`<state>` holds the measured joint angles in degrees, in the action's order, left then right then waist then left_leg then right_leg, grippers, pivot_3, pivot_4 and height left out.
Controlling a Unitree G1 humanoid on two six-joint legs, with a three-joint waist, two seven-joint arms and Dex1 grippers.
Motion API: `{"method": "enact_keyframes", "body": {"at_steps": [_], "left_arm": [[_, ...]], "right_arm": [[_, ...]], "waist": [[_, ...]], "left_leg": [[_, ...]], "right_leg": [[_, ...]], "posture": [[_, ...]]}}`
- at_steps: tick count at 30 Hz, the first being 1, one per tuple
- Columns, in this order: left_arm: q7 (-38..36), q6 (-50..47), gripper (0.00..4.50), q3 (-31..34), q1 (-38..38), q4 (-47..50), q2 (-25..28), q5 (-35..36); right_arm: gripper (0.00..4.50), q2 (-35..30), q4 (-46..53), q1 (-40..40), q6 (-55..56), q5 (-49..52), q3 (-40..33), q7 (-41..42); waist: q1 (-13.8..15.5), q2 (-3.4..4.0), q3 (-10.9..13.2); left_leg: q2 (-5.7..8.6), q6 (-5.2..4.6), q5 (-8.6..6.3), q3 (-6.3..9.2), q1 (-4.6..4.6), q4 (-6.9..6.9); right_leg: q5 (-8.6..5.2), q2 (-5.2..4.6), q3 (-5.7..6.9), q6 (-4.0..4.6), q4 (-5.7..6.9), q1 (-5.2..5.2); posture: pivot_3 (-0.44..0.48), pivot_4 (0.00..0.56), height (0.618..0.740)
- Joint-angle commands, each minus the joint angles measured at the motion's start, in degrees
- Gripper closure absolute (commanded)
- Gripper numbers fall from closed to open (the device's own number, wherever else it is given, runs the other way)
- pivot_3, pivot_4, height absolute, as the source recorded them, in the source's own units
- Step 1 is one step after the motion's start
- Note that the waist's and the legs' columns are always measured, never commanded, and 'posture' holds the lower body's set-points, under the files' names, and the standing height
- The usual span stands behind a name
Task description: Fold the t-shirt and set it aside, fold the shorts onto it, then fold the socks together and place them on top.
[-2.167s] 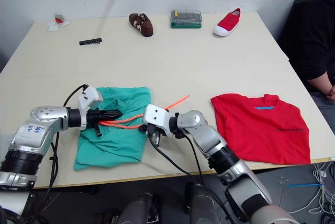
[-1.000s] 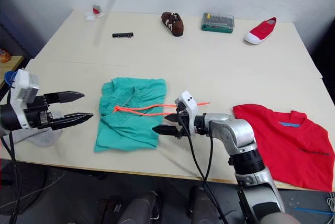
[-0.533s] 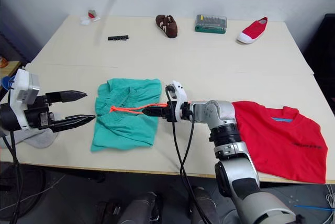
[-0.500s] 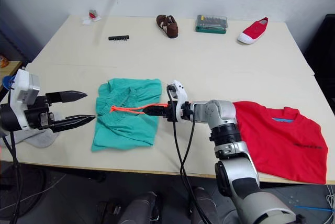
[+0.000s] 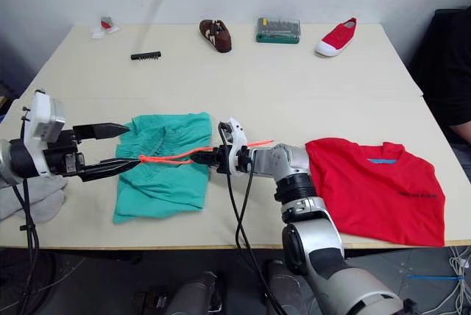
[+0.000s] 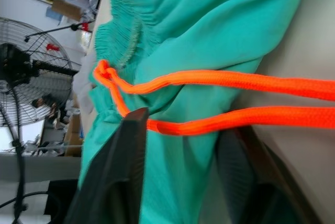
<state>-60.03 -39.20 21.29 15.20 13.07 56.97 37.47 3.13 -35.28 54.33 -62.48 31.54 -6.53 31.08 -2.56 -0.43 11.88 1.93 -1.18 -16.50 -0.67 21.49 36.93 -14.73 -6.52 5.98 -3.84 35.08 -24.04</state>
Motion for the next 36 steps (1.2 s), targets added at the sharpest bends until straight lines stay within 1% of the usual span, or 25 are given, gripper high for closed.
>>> {"method": "enact_keyframes", "body": {"at_steps": [1, 2, 3, 5, 8, 10, 11, 13, 15, 17, 18, 22, 25, 27, 30, 31, 32, 36], "left_arm": [[-0.1, 1.0, 0.0, 0.4, 0.4, 0.9, 0.4, 0.2], [0.0, 0.6, 0.0, 0.2, 0.6, 1.1, 0.1, 0.7], [0.2, 0.1, 0.0, -0.1, 0.9, 1.4, -0.3, 1.2], [0.4, -0.7, 0.0, -1.1, 1.6, 2.2, -1.0, 2.3], [0.6, -1.9, 0.0, -3.6, 3.4, 3.8, -3.2, 4.6], [0.8, -3.4, 0.0, -5.6, 5.6, 5.1, -4.8, 6.4], [0.9, -4.2, 0.0, -6.5, 6.7, 5.6, -5.7, 7.3], [1.0, -5.2, 0.0, -7.9, 8.2, 6.3, -7.0, 8.7], [0.8, -5.7, 0.0, -9.7, 9.8, 6.9, -8.3, 9.4], [0.6, -5.8, 0.0, -11.5, 11.4, 7.1, -9.6, 9.8], [0.4, -5.6, 0.0, -12.3, 12.2, 6.9, -10.3, 9.8], [-0.6, -4.4, 0.0, -14.6, 14.5, 4.8, -12.0, 8.7], [-1.6, -3.1, 0.0, -15.8, 15.6, 2.9, -12.7, 7.6], [-2.2, -2.4, 0.0, -16.4, 16.3, 2.0, -13.0, 7.0], [-3.2, -1.2, 0.0, -17.2, 17.2, 0.5, -13.4, 6.0], [-3.6, -0.7, 0.0, -17.5, 17.6, -0.2, -13.5, 5.6], [-4.0, -0.2, 0.0, -17.8, 18.1, -0.9, -13.6, 5.2], [-5.0, 0.8, 0.0, -18.4, 18.9, -2.1, -13.8, 4.1]], "right_arm": [[4.02, -0.6, 0.8, -0.8, -0.2, -0.2, -0.1, -0.4], [4.34, -1.1, 1.8, -1.1, -0.6, -0.2, 0.1, -0.2], [4.48, -1.6, 3.3, -1.6, -1.0, -0.3, 0.6, 0.0], [4.48, -2.8, 7.0, -2.5, -2.4, 0.2, 1.4, 0.3], [4.48, -6.2, 16.4, -3.8, -7.6, 3.0, 0.2, -0.3], [4.48, -9.2, 24.3, -4.6, -13.0, 5.7, -2.0, -1.1], [4.48, -10.9, 28.4, -5.0, -16.4, 7.5, -3.7, -1.7], [4.48, -13.4, 34.5, -5.5, -22.1, 10.1, -7.0, -2.5], [4.48, -17.1, 40.5, -6.0, -27.7, 12.5, -10.9, -3.1], [4.48, -23.8, 45.1, -7.6, -29.9, 16.7, -13.2, -3.3], [4.48, -28.2, 46.6, -8.8, -30.0, 19.2, -14.2, -3.3], [4.48, -45.2, 47.6, -13.9, -30.0, 28.3, -18.8, -3.1], [4.48, -56.3, 46.1, -18.7, -30.0, 32.8, -22.8, -2.0], [4.48, -62.1, 44.8, -22.5, -30.0, 34.5, -25.4, -1.4], [4.48, -69.0, 43.6, -29.3, -30.0, 34.0, -29.9, 1.9], [4.48, -70.9, 43.1, -32.2, -30.0, 33.1, -32.0, 3.6], [4.48, -72.7, 42.0, -35.9, -29.3, 31.4, -34.3, 5.8], [4.48, -76.8, 38.5, -49.1, -22.7, 24.1, -39.3, 13.8]], "waist": [[0.0, 0.0, 0.0], [0.1, 0.0, 0.0], [0.2, 0.0, 0.0], [0.6, 0.01, 0.0], [1.6, 0.01, 0.0], [2.2, 0.0, 0.0], [2.3, 0.0, 0.0], [2.4, 0.02, 0.0], [2.5, 0.01, 0.0], [2.5, 0.01, 0.0], [2.6, 0.0, 0.0], [3.0, -0.01, 0.0], [3.2, -0.01, 0.0], [3.4, -0.05, 0.0], [3.8, -0.07, 0.1], [4.0, -0.06, 0.1], [4.2, -0.06, 0.1], [4.4, -0.06, 0.1]], "left_leg": [[-0.01, 0.01, -0.01, 0.0, -0.01, 0.0], [-0.02, 0.01, -0.02, 0.0, -0.01, 0.01], [-0.02, -0.08, -0.08, -0.01, -0.01, 0.05], [-0.02, -0.23, -0.19, -0.01, -0.01, 0.08], [-0.01, -0.05, -0.32, 0.08, 0.1, 0.1], [0.0, -0.19, -0.24, 0.11, 0.39, 0.23], [0.01, -0.14, -0.06, 0.1, 0.82, 0.37], [0.01, -0.12, -0.04, 0.05, 0.99, 0.33], [0.0, -0.14, -0.05, 0.05, 1.07, 0.27], [0.01, -0.18, -0.07, 0.02, 1.09, 0.25], [0.01, -0.24, -0.1, 0.01, 1.11, 0.25], [0.03, -0.44, -0.2, -0.1, 1.13, 0.29], [0.02, -0.58, -0.19, -0.32, 1.09, 0.31], [0.0, -0.63, -0.2, -0.42, 1.03, 0.32], [-0.06, -0.73, -0.25, -0.58, 0.91, 0.38], [-0.08, -0.97, -0.39, -0.59, 0.91, 0.4], [-0.07, -1.02, -0.4, -0.59, 0.91, 0.42], [-0.08, -1.15, -0.44, -0.6, 0.94, 0.67]], "right_leg": [[-0.03, 0.0, 0.01, 0.05, -0.02, 0.0], [-0.03, 0.0, 0.01, 0.05, -0.07, 0.0], [-0.03, 0.0, -0.01, 0.06, -0.07, -0.01], [0.0, -0.01, -0.03, 0.1, -0.07, -0.01], [0.0, -0.03, -0.02, 0.1, -0.08, -0.03], [0.0, -0.03, -0.03, 0.11, -0.1, -0.25], [0.06, -0.03, -0.04, 0.1, -0.02, -0.61], [0.13, -0.02, -0.01, 0.11, 0.01, -0.76], [0.13, 0.0, 0.06, 0.11, -0.12, -0.78], [0.12, 0.01, 0.07, 0.11, -0.22, -0.78], [0.12, 0.02, 0.09, 0.11, -0.28, -0.75], [0.17, 0.08, 0.12, 0.0, -0.6, -0.6], [0.26, 0.11, 0.0, -0.15, -0.68, -0.55], [0.28, 0.12, -0.04, -0.19, -0.67, -0.52], [0.32, 0.15, -0.16, -0.27, -0.86, -0.47], [0.36, 0.15, -0.18, -0.32, -0.87, -0.47], [0.38, 0.15, -0.19, -0.36, -0.87, -0.47], [0.51, 0.15, -0.2, -0.43, -0.89, -0.37]], "posture": [[0.0, 0.15, 0.74], [0.0, 0.15, 0.74], [0.0, 0.15, 0.74], [0.0, 0.15, 0.74], [0.0, 0.15, 0.74], [0.0, 0.15, 0.74], [0.0, 0.15, 0.74], [0.0, 0.15, 0.74], [0.0, 0.15, 0.74], [0.0, 0.15, 0.74], [0.0, 0.15, 0.74], [0.0, 0.15, 0.74], [0.0, 0.15, 0.74], [0.0, 0.15, 0.74], [0.0, 0.15, 0.74], [0.0, 0.15, 0.74], [0.0, 0.15, 0.74], [0.0, 0.15, 0.74]]}}
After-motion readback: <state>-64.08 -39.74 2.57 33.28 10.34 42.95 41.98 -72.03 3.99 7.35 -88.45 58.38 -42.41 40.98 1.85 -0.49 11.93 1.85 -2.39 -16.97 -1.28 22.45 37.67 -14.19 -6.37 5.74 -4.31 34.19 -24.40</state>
